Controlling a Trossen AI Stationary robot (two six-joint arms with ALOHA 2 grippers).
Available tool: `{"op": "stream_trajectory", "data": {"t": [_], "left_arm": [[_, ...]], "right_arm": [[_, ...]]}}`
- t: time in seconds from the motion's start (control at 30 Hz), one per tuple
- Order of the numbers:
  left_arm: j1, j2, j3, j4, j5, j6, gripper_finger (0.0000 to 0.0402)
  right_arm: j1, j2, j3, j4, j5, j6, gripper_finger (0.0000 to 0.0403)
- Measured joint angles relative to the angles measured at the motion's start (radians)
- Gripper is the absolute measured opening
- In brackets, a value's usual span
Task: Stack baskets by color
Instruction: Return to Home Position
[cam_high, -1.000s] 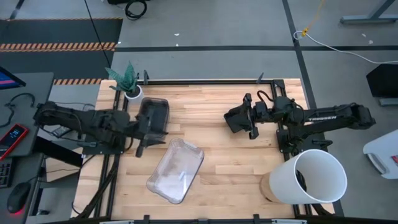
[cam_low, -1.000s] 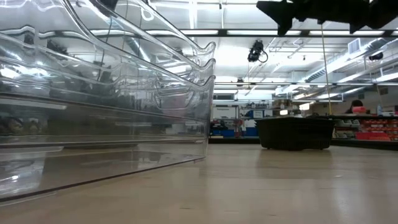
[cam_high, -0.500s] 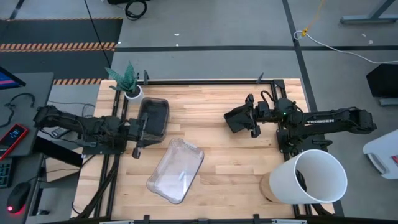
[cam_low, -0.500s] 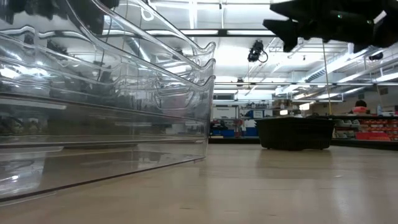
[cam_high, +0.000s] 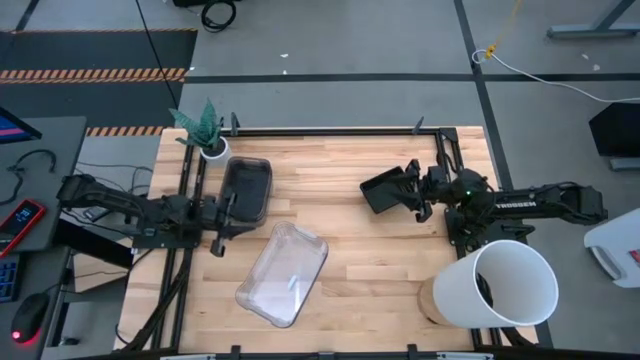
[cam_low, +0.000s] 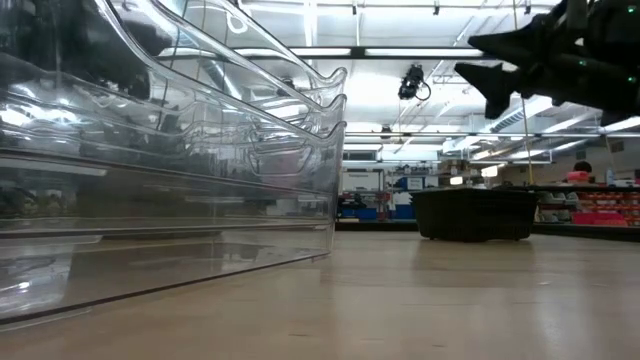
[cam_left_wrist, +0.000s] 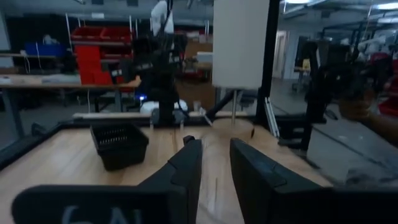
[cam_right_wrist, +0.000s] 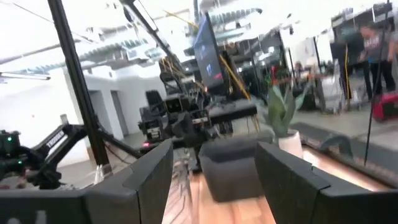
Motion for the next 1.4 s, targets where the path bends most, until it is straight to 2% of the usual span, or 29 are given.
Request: {"op": "stream_trajectory", "data": {"t": [0.23, 0.57, 0.7, 0.87, 1.13, 1.4], "left_arm": [[0.000, -0.032, -0.018, -0.018, 0.010, 0.042, 0.0060], [0.000, -0.228, -0.024, -0.192, 0.034, 0.137, 0.0005], [0.000, -0.313, -0.024, -0.298, 0.037, 0.158, 0.0008], [0.000, -0.369, -0.025, -0.354, 0.018, 0.178, 0.0007], [0.000, -0.371, -0.025, -0.353, -0.013, 0.179, 0.0018], [0.000, -0.371, -0.025, -0.353, -0.013, 0.061, 0.0035]], "right_arm": [[-0.002, -0.034, -0.001, -0.034, -0.046, 0.019, 0.0231], [-0.002, -0.100, -0.001, -0.106, -0.028, -0.045, 0.0231], [-0.001, -0.133, -0.001, -0.225, -0.002, -0.043, 0.0227], [0.014, -0.123, -0.001, -0.339, 0.152, -0.032, 0.0213], [0.031, -0.104, -0.001, -0.257, 0.175, 0.017, 0.0207], [0.031, -0.104, -0.001, -0.225, 0.177, 0.021, 0.0207]]}}
